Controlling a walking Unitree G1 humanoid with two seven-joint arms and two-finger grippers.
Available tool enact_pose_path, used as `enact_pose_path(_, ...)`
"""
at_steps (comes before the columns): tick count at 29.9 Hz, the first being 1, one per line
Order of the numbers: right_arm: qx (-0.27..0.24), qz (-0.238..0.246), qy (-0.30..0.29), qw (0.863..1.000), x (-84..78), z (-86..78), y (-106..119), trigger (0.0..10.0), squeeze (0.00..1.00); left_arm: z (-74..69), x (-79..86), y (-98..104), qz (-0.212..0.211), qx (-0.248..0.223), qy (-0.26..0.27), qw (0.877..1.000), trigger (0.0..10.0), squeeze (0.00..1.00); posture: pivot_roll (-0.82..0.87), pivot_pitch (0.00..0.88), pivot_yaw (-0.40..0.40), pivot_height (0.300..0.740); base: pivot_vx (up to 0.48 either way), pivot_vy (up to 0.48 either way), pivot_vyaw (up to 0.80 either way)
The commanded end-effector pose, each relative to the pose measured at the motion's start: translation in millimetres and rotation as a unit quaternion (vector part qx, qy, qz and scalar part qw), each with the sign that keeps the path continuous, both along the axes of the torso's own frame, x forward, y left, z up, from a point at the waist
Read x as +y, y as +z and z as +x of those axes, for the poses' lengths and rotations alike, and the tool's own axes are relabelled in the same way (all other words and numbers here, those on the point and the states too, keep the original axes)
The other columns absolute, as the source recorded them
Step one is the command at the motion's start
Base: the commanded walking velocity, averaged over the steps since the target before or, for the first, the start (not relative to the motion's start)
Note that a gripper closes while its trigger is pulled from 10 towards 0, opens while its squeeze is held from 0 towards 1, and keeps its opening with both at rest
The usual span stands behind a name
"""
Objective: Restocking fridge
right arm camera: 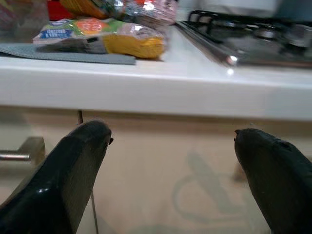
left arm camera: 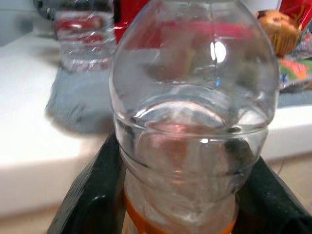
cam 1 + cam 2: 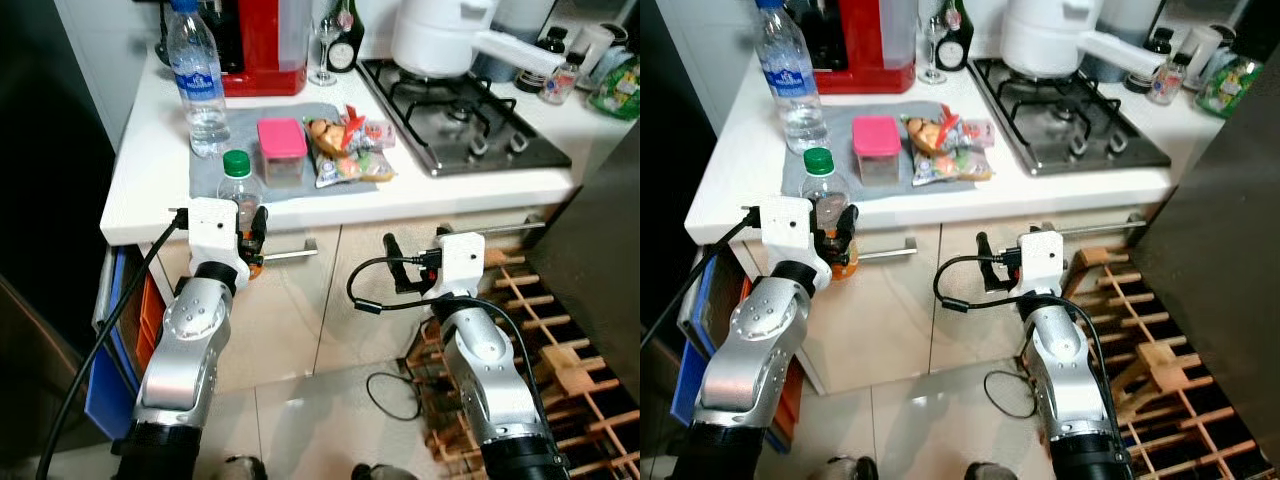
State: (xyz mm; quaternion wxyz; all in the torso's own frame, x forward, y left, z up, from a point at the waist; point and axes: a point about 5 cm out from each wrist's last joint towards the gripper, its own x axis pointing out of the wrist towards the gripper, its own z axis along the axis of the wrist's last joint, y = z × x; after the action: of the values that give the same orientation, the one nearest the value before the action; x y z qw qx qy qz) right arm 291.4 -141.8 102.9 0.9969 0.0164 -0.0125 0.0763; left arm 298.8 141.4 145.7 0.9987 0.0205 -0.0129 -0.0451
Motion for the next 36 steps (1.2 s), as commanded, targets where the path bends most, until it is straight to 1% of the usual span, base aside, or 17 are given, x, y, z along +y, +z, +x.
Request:
enact_pose_path(1, -0.006, 0.015, -0.015, 1.000, -4.1, -0.6, 4.3, 10.0, 0.00, 2.3, 1.5, 7.5, -0.002, -0.022, 0.005, 1.000, 10.0, 0.00, -0.11, 0.000, -0.022, 0.740, -0.266, 0.000, 0.00)
enact_pose_path(8, 0.004, 0.026, -0.020, 0.999, -3.6, -4.6, -0.4, 10.0, 0.00, 2.0, 5.6, 3.9, 0.002, -0.016, 0.010, 1.000, 10.0, 0.00, -0.10, 0.000, -0.015, 0.740, -0.262, 0.000, 0.00)
enact_pose_path(13, 0.007, 0.033, -0.019, 0.999, -1.1, -4.1, -1.6, 10.0, 0.00, 1.0, 6.3, 2.9, 0.005, -0.014, 0.008, 1.000, 10.0, 0.00, -0.10, 0.000, -0.012, 0.740, -0.259, 0.000, 0.00)
enact_pose_path(24, 0.007, 0.027, -0.014, 1.000, 0.0, -3.3, -1.5, 10.0, 0.00, 1.4, 0.0, 2.1, -0.002, -0.013, 0.007, 1.000, 10.0, 0.00, -0.10, 0.000, -0.011, 0.740, -0.257, 0.000, 0.00)
enact_pose_path(30, 0.004, 0.022, -0.012, 1.000, 0.3, -2.8, -0.9, 10.0, 0.00, 2.1, -0.8, 2.4, -0.003, -0.014, 0.006, 1.000, 10.0, 0.00, -0.10, 0.000, -0.009, 0.740, -0.256, 0.000, 0.00)
enact_pose_path(34, 0.004, 0.019, -0.010, 1.000, 2.0, -4.3, -1.9, 10.0, 0.00, 1.7, 1.2, 1.4, 0.000, -0.013, 0.009, 1.000, 10.0, 0.00, -0.10, 0.000, -0.009, 0.740, -0.252, 0.000, 0.00)
enact_pose_path(36, 0.009, 0.013, -0.009, 1.000, 2.3, -5.4, -3.7, 10.0, 0.00, 0.6, 6.9, -2.2, 0.012, -0.010, 0.013, 1.000, 10.0, 0.00, -0.10, 0.000, -0.007, 0.740, -0.253, 0.000, 0.00)
